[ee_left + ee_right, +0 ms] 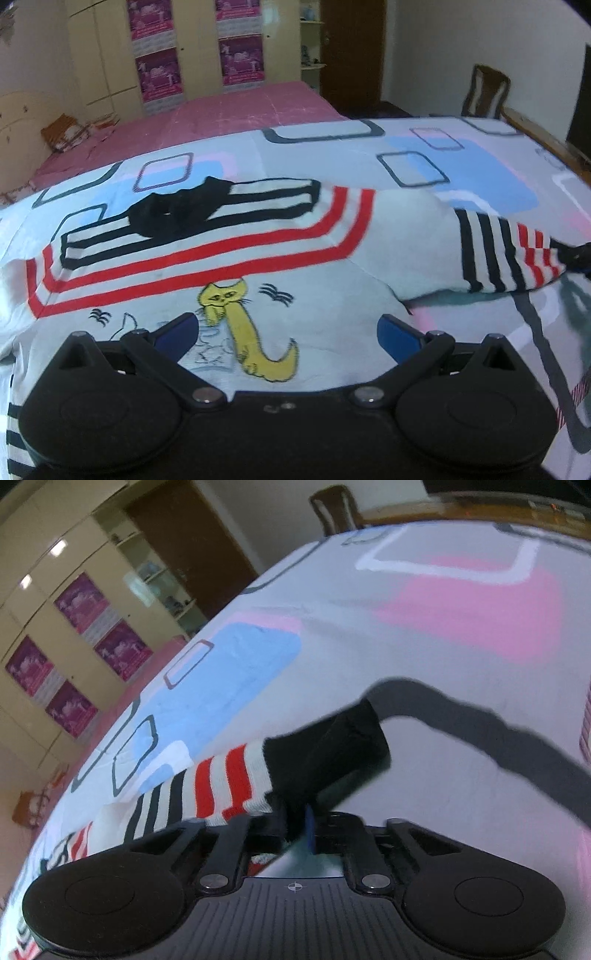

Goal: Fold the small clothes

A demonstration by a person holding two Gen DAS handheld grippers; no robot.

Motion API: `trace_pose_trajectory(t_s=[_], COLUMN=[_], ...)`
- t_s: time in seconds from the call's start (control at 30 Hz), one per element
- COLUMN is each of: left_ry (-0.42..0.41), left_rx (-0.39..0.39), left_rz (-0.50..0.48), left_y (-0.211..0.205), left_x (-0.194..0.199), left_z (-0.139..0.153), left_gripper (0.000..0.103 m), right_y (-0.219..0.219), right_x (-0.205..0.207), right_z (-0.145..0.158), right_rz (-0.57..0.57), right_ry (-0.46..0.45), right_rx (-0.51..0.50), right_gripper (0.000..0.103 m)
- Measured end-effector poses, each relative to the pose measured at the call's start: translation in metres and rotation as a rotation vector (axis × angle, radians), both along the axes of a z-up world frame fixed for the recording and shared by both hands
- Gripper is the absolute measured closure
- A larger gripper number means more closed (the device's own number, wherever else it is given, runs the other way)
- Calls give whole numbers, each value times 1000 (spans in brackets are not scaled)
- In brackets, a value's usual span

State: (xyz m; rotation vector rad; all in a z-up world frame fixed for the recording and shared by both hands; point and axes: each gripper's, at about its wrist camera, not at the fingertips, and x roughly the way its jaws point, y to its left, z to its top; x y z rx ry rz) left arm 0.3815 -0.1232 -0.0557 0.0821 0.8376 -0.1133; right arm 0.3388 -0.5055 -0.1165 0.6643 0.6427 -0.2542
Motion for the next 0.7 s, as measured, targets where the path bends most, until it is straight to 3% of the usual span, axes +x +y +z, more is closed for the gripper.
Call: trace_pose_trajectory(t_s=[0.07, 0.13, 0.33, 0.53, 0.7], left_ry=[-6, 15, 34, 29, 30], left_rx=[5, 18, -7, -71, -64], left_rz=[26, 34, 99, 143, 212], left_y=[12, 24, 88, 157, 211], left_x=[1, 3, -7, -14, -22], left_z=[0, -3, -14, -17, -14], left_gripper=[0, 0, 0, 6, 11], right_y=[10, 7, 44, 169, 297], right_x=[-4, 15, 10, 19, 36], right_z=[13, -6, 39, 82, 81], right_rz=[26, 35, 65, 328, 562], right_ry=[-35, 113, -2, -103, -130], right_rx=[-121, -79, -162, -234, -231], right_gripper=[97, 97, 96, 96, 97])
